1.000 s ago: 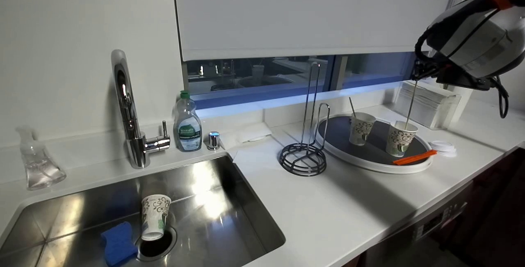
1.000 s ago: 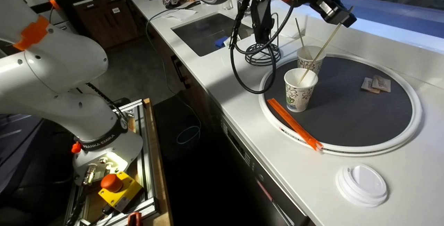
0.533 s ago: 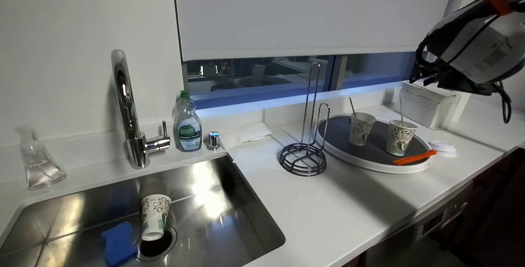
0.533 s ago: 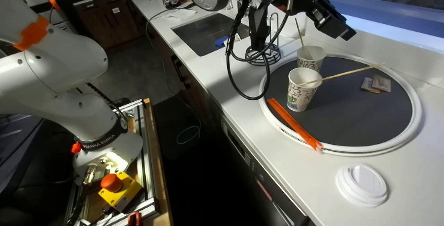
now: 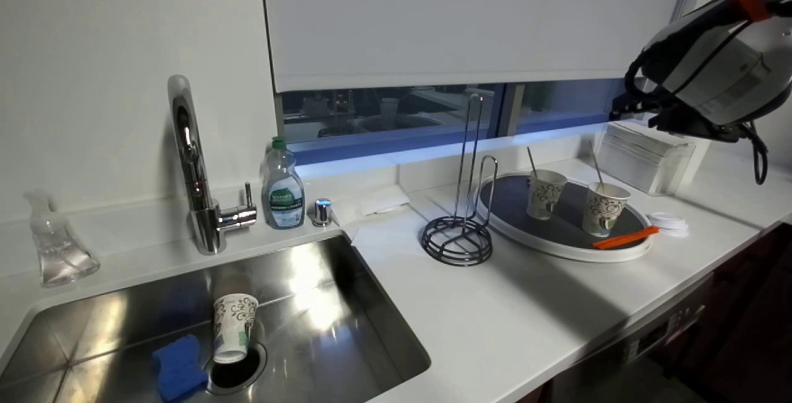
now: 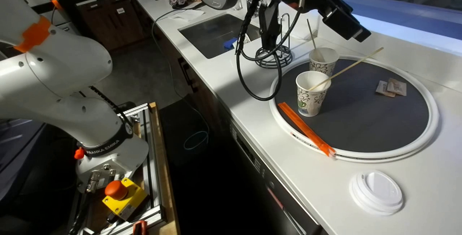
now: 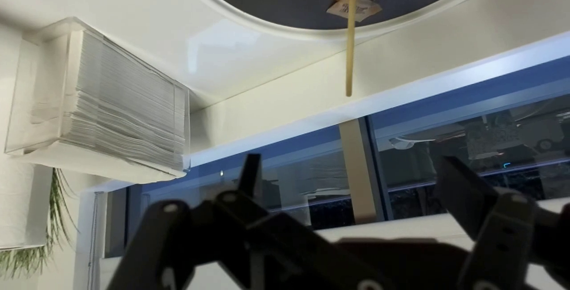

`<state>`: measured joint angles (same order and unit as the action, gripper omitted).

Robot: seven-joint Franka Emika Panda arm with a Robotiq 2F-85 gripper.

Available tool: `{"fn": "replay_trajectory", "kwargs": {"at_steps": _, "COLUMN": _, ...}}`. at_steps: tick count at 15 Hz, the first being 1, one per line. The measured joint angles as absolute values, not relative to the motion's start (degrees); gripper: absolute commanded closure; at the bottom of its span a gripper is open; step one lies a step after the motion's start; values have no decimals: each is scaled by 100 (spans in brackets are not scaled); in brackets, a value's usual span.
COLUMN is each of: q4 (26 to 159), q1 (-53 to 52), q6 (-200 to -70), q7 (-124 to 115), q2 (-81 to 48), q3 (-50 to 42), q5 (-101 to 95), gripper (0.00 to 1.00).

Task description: Move the cup on the right to the left then exchange the stirrers in the coffee cups.

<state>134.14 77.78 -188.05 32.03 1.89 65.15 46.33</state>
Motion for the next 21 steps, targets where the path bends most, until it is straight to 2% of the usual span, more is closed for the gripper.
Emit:
{"fn": "replay_trajectory", "kwargs": {"at_steps": 15, "q4": 13134, "q1": 7899, "q6": -16416, "q7": 3170, "q2": 976, "q3": 6072, "q5": 4400, "gripper": 0}}
{"fn": "replay_trajectory", "kwargs": {"at_steps": 21, "q4": 13110, "q1": 5568, "q6": -15805, "q7": 2377, "q2": 854, "q3": 3473, "q5": 2609, "gripper": 0}}
